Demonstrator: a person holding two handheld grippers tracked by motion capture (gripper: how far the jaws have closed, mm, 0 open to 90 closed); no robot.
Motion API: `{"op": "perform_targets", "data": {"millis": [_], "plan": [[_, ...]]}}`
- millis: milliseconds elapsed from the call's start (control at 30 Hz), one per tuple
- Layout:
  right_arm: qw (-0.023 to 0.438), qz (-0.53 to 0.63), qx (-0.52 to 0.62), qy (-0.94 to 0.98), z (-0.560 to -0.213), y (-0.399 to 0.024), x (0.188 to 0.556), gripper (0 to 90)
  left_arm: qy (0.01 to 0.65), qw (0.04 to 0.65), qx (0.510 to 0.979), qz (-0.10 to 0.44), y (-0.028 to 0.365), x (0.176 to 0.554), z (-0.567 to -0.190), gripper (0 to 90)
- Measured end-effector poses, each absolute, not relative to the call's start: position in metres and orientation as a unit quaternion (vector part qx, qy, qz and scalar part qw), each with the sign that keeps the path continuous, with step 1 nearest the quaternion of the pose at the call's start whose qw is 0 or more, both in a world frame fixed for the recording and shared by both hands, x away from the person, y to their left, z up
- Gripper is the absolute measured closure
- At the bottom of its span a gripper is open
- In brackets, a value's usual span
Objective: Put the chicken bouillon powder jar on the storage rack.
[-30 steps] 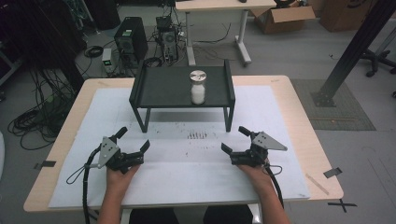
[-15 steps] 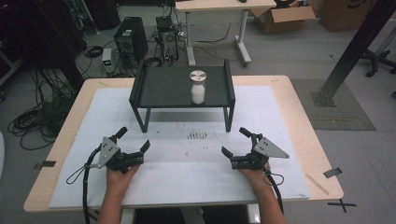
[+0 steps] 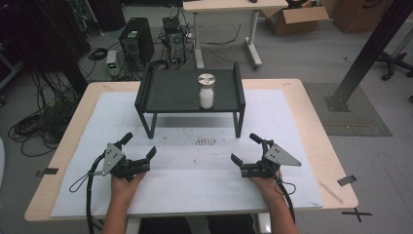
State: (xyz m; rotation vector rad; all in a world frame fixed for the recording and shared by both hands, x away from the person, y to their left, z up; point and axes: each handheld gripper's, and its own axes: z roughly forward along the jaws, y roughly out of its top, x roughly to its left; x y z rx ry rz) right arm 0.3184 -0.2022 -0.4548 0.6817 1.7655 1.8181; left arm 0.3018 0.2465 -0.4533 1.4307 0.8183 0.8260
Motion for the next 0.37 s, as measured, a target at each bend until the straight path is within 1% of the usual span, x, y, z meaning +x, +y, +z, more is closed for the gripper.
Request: {"op": "perform_targets", "data": {"millis": [367], "plan": [[0.257, 0.670, 0.249, 0.650, -0.4549, -0.2022, 0.3181, 0.0, 0.352, 0.604, 0.619, 0.359, 0.2464, 0.3016, -0.4533, 0.2]]}}
